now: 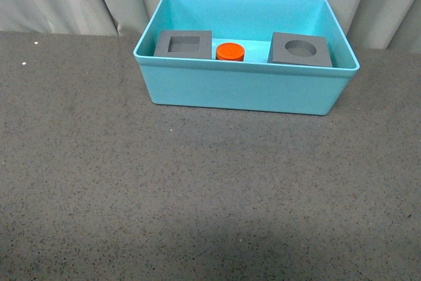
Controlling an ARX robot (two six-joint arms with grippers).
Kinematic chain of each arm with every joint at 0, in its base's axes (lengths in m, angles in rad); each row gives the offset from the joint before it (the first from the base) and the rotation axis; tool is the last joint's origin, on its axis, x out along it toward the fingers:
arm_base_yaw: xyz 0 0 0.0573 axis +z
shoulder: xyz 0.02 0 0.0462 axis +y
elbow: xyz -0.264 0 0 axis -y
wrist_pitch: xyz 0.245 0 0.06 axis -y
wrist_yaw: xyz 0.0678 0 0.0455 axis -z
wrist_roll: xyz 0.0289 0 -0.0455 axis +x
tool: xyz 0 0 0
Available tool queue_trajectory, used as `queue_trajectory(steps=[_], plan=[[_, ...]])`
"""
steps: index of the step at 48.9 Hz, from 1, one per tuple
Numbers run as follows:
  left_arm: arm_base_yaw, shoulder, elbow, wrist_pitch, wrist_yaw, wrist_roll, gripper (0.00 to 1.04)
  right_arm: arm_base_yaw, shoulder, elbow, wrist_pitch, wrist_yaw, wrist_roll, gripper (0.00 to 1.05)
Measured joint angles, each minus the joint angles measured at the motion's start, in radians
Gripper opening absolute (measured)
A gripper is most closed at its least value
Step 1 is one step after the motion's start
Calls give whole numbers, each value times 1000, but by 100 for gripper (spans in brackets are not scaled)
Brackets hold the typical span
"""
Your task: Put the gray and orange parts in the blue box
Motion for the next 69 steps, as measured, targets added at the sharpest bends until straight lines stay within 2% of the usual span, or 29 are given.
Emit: queue_trajectory(steps=[39, 44, 52, 61, 69], plan=[[0, 0, 0, 0, 0, 0, 98, 0, -247, 0, -243, -1, 0, 0], [0, 0, 0, 0, -1, 0, 98, 0, -388, 1, -413, -3, 0, 0], [0, 0, 0, 0, 0, 0, 98, 0, -418, 1, -421, -3, -1, 1], [0, 0, 0, 0, 0, 0, 98, 0, -418, 1, -421, -3, -1, 35], [0, 0, 0, 0, 0, 0, 98, 0, -418, 1, -421, -3, -1, 71]])
